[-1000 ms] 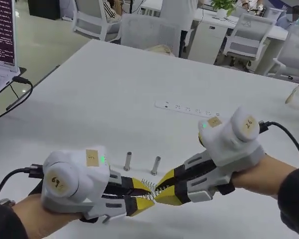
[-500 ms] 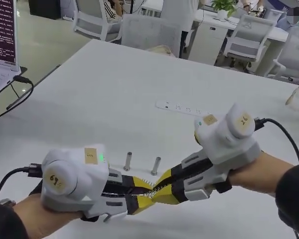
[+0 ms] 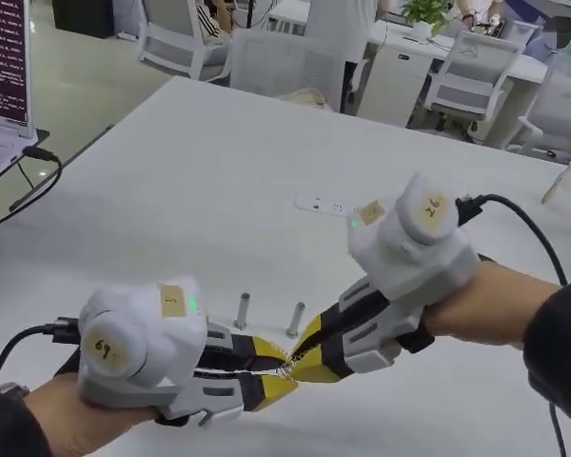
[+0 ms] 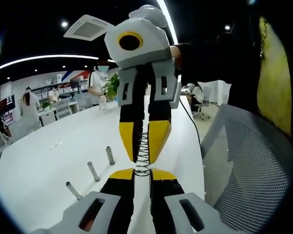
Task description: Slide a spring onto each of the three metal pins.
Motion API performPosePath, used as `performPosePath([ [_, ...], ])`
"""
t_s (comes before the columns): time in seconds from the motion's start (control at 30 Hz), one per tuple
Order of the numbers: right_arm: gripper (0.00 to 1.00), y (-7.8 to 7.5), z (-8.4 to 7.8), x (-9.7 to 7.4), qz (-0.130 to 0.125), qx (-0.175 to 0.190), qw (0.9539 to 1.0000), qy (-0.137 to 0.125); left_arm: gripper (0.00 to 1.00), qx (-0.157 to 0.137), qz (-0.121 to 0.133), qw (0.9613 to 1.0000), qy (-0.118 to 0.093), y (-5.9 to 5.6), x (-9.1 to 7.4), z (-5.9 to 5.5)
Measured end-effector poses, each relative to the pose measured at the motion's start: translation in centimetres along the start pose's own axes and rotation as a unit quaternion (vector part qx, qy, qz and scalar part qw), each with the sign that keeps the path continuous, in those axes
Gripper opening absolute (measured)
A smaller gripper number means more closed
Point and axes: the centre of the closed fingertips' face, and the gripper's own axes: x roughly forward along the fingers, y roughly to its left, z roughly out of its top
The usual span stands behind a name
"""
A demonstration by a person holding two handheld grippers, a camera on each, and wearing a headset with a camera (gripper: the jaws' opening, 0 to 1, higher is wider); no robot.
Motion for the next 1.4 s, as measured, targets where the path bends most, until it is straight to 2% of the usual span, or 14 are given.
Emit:
performPosePath([
  [0.17,0.08,0.23,0.20,0.21,0.000,-0.022,0.9994,0.027,0.05,0.003,0.001,1.0000,0.001,-0.01,-0.07,0.01],
  [0.3,0.08,0.67,0.55,0.31,0.005,-0.031,0.9989,0.035,0.04,0.006,0.000,1.0000,-0.001,-0.12,0.00,0.17],
  [0.4,0.08,0.83,0.30,0.44,0.003,-0.046,0.9976,0.052,0.03,0.012,-0.006,0.9999,0.001,-0.46,0.14,0.12],
  [0.57,0.09,0.75,0.40,0.28,0.003,-0.055,0.9975,0.044,0.02,0.017,-0.006,0.9998,-0.002,-0.33,0.03,0.13],
  [0.67,0.13,0.62,0.44,0.05,0.001,-0.049,0.9981,0.036,0.02,0.015,-0.004,0.9999,-0.001,-0.17,-0.05,0.00],
  [1.07,0.09,0.35,0.59,0.07,-0.006,-0.027,0.9996,0.009,0.02,0.006,0.004,0.9999,-0.010,0.08,-0.20,0.07],
  [1.27,0.08,0.29,0.63,0.09,-0.001,-0.021,0.9996,0.021,0.03,0.009,0.005,0.9999,-0.011,0.03,-0.16,0.08],
  [1.4,0.08,0.25,0.55,0.19,0.001,-0.026,0.9992,0.031,0.05,0.004,0.009,1.0000,-0.002,0.20,-0.14,-0.15],
])
